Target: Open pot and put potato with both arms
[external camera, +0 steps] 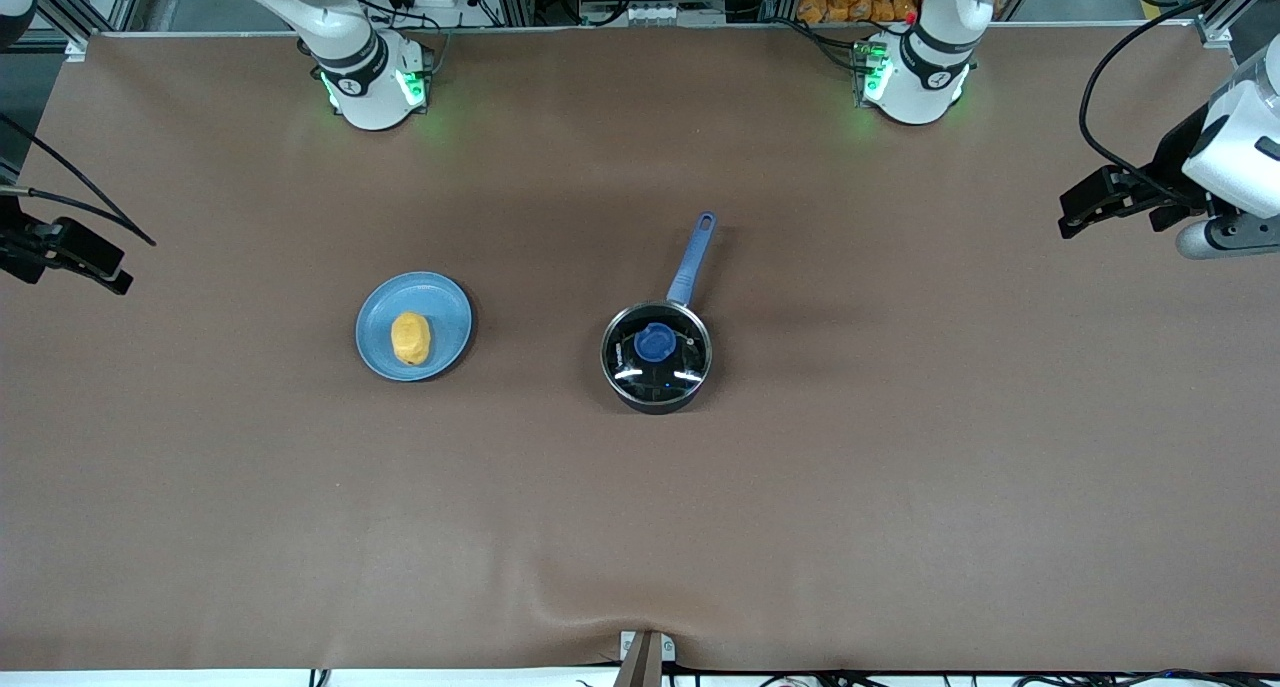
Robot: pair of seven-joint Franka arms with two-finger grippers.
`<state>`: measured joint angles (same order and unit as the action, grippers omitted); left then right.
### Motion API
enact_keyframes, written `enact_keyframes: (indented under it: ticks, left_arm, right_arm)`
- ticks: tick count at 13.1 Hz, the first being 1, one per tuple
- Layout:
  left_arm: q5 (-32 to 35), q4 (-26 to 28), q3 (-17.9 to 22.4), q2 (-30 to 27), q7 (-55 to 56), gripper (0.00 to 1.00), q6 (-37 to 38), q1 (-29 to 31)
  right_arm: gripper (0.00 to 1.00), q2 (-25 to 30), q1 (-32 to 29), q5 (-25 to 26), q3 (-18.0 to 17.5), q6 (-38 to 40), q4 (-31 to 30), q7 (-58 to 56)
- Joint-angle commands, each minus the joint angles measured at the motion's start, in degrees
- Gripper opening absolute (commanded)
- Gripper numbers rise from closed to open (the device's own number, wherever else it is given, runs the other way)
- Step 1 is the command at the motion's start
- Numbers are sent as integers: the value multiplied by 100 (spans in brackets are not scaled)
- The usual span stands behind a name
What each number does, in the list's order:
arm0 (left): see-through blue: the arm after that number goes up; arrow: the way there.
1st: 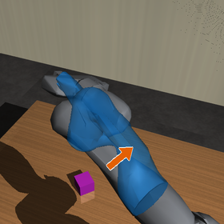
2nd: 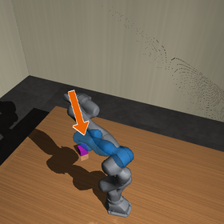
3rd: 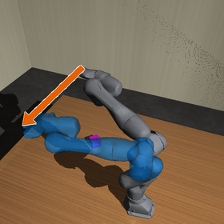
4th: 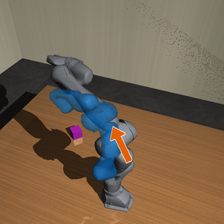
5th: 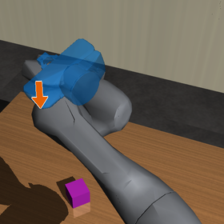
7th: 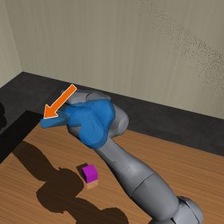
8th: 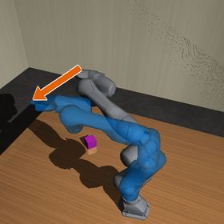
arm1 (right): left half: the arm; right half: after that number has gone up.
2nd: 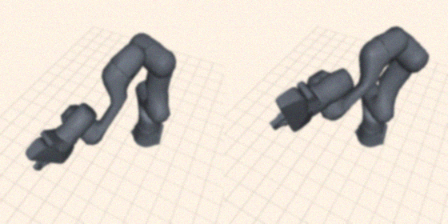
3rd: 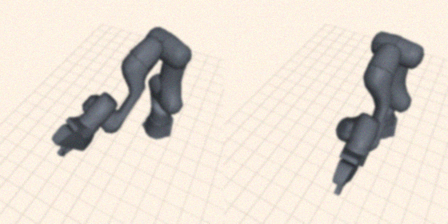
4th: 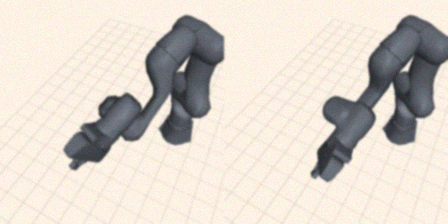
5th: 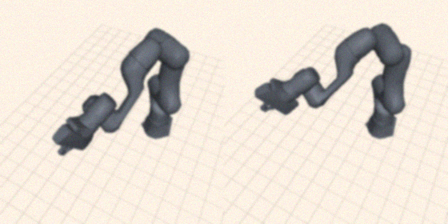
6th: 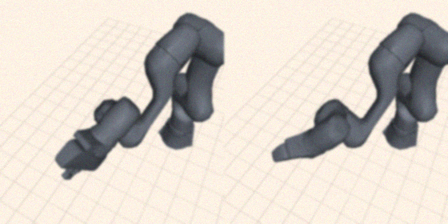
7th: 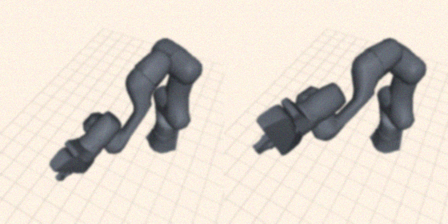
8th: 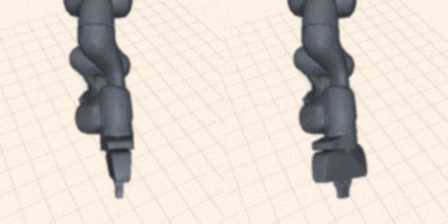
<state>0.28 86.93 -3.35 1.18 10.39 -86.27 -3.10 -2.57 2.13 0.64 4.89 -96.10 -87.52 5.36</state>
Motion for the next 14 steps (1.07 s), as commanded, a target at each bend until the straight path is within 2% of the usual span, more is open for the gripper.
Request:
enact_keyframes:
  ticks: [1,4,6,8,11,14]
  left_arm:
    - [42,-9,18,-65,-456,100,31,38]
    - [113,-79,18,-39,-433,100,22,11]
    - [122,-341,18,171,-450,100,22,-15]
    - [104,-361,-34,320,-406,100,-4,-129]
    - [-62,-361,-114,681,346,100,-476,-584]
    - [-115,-404,-105,1260,1487,100,-1083,-1462]
  right_arm:
    - [100,-86,7,-38,4,47,165,79]
    - [100,-86,16,-47,4,47,165,79]
    - [100,-94,25,-47,4,47,165,79]
    - [100,-103,16,-38,4,56,173,88]
    - [100,-103,16,-55,4,56,165,88]
    - [100,-112,25,-64,-5,117,147,18]
